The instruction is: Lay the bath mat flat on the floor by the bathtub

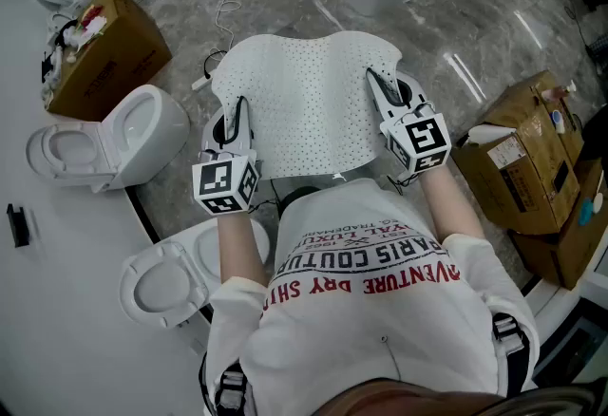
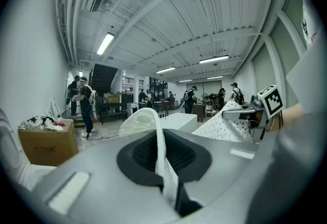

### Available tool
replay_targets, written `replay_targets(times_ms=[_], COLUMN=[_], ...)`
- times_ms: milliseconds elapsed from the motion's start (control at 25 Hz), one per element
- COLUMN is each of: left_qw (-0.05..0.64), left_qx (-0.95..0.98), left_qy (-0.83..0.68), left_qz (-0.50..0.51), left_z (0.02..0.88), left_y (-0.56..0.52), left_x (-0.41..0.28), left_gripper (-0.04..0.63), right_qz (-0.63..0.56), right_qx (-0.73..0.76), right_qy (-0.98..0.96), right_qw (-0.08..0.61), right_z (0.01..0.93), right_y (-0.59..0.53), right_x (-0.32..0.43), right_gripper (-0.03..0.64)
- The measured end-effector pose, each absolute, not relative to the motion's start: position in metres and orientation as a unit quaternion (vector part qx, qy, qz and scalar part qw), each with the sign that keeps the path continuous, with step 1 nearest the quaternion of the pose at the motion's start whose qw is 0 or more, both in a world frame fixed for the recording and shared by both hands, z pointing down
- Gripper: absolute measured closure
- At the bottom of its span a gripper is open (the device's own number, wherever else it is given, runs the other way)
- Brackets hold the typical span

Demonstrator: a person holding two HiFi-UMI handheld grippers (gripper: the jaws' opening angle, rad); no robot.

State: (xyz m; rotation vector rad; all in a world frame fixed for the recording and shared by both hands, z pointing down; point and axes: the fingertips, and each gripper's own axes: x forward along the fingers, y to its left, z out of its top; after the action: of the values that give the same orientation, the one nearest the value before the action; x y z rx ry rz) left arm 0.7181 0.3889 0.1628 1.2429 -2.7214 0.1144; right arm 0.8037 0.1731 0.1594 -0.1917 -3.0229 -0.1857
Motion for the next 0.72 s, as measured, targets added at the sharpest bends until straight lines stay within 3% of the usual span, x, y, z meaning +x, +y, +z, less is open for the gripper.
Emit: replay_targets(times_ms=[720], left_qw=[0.099], left_qx=[0.411], left_qy=[-0.906], left_qz=[0.038], left_z=[0.182], left_y=[0.368], left_x=[0.728], left_gripper=[0.577], right_qz=[-0.047], right_qx=[-0.076], right_qy=[-0.993], right_qw=[0.071], right_z=[0.183], right_y=[0.159], right_x=[0.814], right_gripper=[0.600])
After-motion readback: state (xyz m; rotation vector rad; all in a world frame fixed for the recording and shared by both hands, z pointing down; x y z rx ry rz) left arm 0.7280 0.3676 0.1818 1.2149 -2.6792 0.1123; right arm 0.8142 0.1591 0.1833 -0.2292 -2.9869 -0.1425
